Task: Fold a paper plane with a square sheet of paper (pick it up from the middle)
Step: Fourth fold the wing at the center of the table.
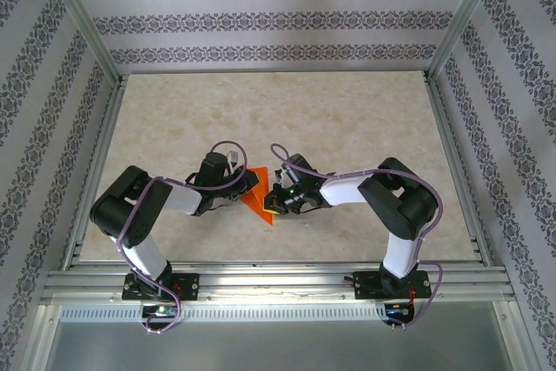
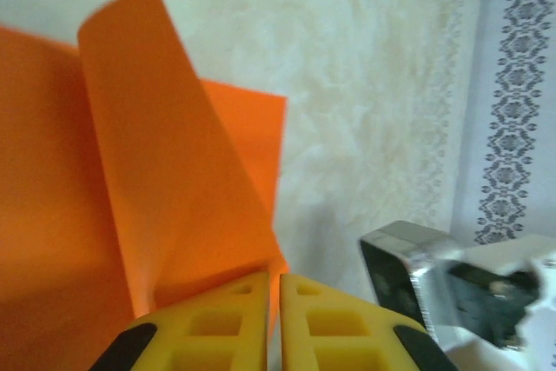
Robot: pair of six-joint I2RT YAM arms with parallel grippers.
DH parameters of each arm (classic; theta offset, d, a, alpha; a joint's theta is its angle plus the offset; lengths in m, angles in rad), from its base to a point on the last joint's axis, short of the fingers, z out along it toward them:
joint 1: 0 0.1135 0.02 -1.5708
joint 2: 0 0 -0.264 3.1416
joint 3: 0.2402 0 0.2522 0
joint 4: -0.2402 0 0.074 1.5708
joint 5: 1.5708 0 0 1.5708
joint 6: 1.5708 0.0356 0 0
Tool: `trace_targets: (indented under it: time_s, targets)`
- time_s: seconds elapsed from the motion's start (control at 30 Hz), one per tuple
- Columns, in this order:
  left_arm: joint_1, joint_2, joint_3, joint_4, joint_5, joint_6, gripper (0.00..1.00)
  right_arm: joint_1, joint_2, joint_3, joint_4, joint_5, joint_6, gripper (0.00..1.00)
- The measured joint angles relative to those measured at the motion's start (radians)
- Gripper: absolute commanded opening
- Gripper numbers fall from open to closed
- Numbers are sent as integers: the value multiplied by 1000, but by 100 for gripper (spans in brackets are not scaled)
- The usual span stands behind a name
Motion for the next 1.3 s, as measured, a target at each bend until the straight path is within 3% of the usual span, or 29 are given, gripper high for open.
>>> trace_targets:
  time_s: [0.17,0.47,0.73,1.3]
  targets:
    - [-1,-92,-1,-26,0,6,17,-17,-11,-14,-26,-53,-91,0]
    - [-55,-206,9,-215,-24,102,13,-79,-11,-18,-105,-157,-245,0]
    - [-119,-198,9,-280,-23,161,11,-88,-11,-11,-139,-171,-287,0]
    - [-121,-38,9,-246,37,180,12,-91,-11,-11,-140,-175,-283,0]
